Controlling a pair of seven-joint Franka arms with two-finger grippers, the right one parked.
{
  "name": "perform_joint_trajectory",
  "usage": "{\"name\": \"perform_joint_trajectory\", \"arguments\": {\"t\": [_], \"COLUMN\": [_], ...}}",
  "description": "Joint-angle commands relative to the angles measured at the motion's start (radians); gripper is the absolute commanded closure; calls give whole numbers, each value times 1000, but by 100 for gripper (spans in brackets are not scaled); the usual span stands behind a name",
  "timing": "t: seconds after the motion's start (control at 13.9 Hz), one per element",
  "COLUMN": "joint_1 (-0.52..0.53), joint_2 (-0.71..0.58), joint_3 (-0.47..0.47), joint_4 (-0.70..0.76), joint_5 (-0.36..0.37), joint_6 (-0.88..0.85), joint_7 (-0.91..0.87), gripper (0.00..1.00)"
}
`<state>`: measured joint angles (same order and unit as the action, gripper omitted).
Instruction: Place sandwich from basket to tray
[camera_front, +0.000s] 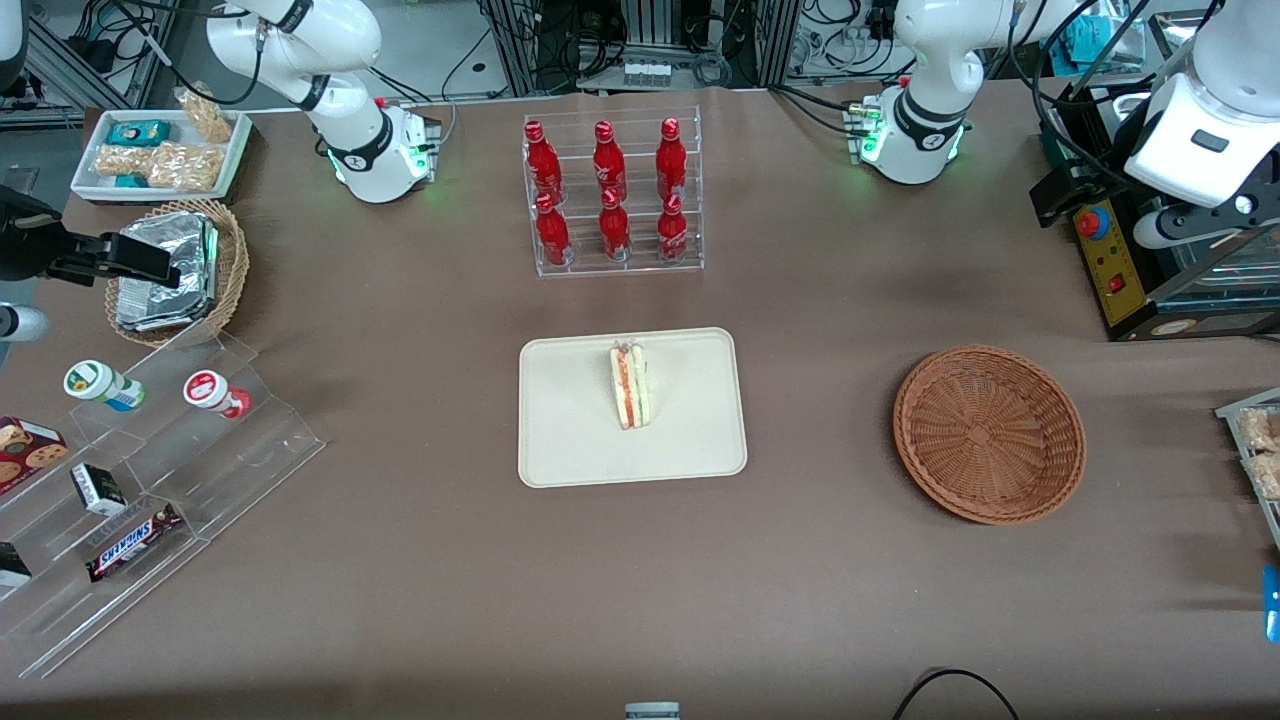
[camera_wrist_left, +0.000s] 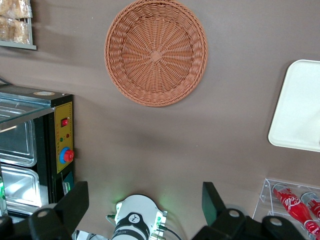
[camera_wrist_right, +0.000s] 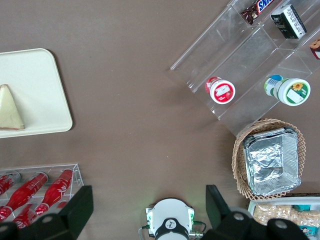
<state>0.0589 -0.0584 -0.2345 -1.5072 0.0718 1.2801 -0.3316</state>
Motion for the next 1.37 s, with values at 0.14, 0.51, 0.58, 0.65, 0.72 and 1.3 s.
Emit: {"name": "perform_joint_trajectory", "arguments": {"t": [0.14,0.51,0.58,0.65,0.72,1.3], "joint_1": [4,1,1,-2,-2,7], "joint_2": [5,5,5,5,5,3], "joint_3": [0,0,0,-2,-2,6], "joint_4": [12,7,7,7,7,10], "joint_5": [-12,-14,-14,-14,-15,-81], "joint_6": [8,8,8,8,7,7], "joint_7": [6,6,6,5,5,11], "gripper": [0,0,0,0,0,0]}}
